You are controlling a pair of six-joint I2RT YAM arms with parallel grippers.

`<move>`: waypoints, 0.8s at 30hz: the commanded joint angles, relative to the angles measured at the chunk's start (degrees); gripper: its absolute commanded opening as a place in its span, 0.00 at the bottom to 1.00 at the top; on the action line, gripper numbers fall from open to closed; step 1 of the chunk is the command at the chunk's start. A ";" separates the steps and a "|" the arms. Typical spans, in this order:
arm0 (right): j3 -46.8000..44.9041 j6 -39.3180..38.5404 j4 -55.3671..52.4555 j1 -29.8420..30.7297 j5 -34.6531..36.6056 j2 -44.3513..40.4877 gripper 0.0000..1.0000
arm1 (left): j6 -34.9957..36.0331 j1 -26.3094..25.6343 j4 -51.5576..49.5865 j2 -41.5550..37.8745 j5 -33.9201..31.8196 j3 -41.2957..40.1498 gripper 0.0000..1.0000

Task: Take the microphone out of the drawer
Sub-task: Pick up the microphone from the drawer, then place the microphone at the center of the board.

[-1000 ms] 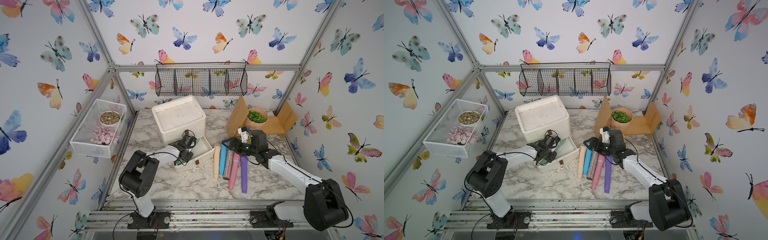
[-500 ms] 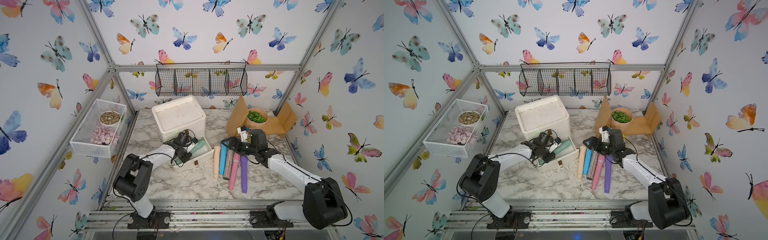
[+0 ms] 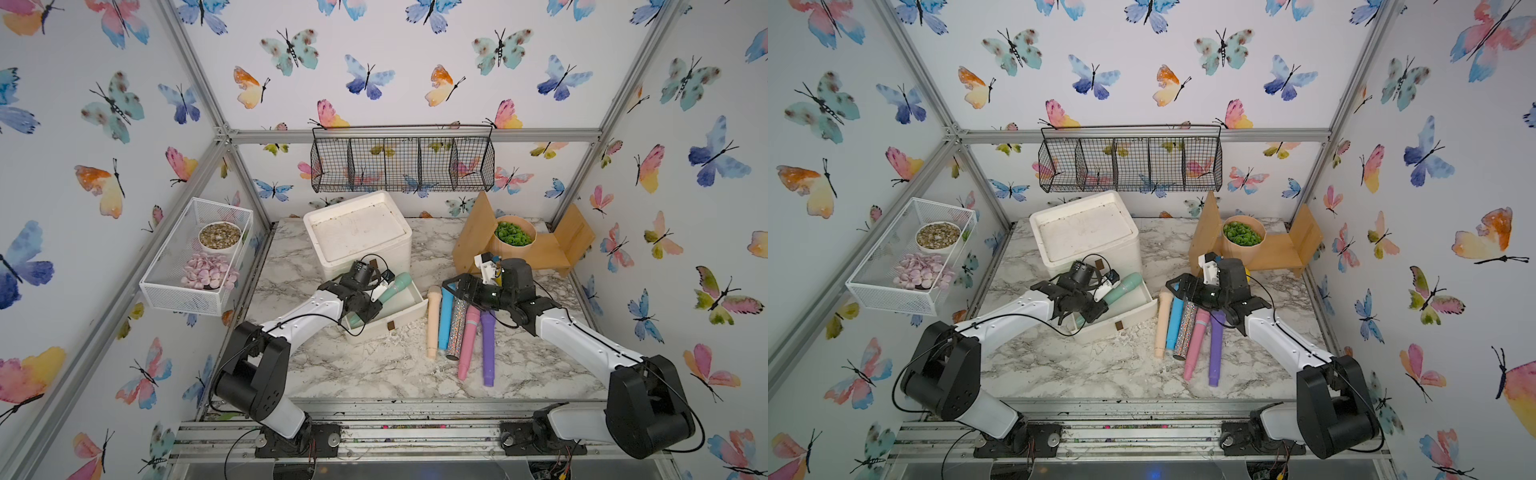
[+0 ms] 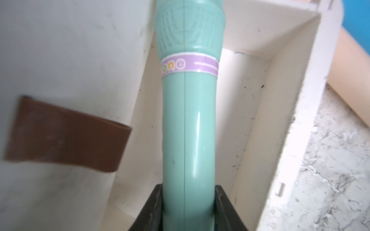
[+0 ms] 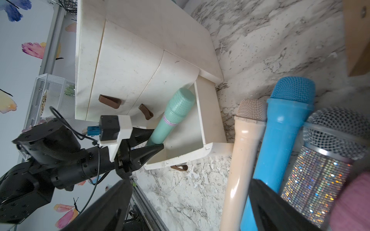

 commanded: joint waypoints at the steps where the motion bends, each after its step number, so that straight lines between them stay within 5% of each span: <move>1: 0.64 -0.04 2.04 0.14 -1.83 -1.67 0.98 | -1.94 0.17 0.07 -4.06 1.38 0.17 0.36; 7: -0.38 0.54 5.80 0.14 -1.91 -4.25 0.98 | -7.98 0.16 -1.00 -5.94 1.95 1.92 0.35; 16: -1.63 1.05 8.00 0.69 0.11 -8.43 0.96 | -20.03 -0.16 3.84 -11.26 12.82 1.40 0.35; 24: -1.86 0.96 11.01 5.88 2.34 -7.70 0.95 | -37.65 -1.57 15.25 -12.48 24.55 -2.60 0.34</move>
